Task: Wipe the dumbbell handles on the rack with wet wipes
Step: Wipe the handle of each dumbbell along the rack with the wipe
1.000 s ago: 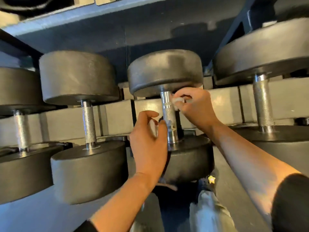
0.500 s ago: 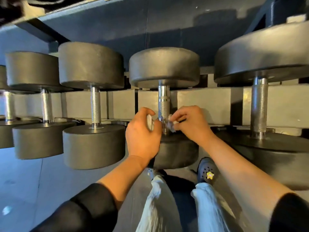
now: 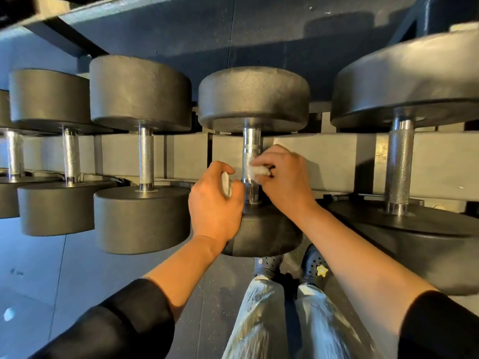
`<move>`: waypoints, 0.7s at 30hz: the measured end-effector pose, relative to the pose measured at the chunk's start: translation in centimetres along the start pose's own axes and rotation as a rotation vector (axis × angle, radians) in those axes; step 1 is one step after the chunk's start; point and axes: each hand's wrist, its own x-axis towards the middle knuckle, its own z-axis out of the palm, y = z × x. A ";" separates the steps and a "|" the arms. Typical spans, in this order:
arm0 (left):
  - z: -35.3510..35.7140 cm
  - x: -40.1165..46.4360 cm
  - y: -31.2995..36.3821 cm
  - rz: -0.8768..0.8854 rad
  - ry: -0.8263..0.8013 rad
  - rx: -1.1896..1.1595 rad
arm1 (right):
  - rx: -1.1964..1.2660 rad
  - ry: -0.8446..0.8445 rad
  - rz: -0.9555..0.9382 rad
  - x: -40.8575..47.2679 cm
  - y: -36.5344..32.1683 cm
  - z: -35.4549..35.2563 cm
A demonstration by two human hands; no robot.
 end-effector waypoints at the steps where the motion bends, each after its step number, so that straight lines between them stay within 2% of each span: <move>1: 0.0 0.0 0.0 0.001 -0.002 0.004 | -0.005 -0.035 0.003 -0.3 0.2 0.0; 3: 0.0 0.0 0.1 -0.003 -0.009 0.009 | 0.014 -0.114 0.042 -0.7 0.7 -0.2; 5: 0.1 -0.1 0.3 0.003 -0.009 0.020 | 0.038 -0.115 0.055 -1.2 0.9 -0.6; 9: 0.7 -0.6 2.3 0.061 -0.009 0.027 | 0.056 0.096 0.071 -1.5 0.9 -2.4; 12: 2.2 -1.3 5.1 0.100 -0.027 -0.129 | 0.047 0.209 0.006 -1.5 0.8 -4.6; 14: 3.6 -1.6 6.7 0.093 -0.039 -0.288 | 0.027 0.233 0.036 -1.4 0.4 -6.0; 17: 5.7 -2.0 8.2 0.083 -0.094 -0.461 | -0.107 0.251 0.072 -1.6 0.0 -7.7; 21: 7.8 -3.2 8.5 0.070 -0.234 -0.465 | -0.321 0.325 -0.096 -2.6 1.0 -10.5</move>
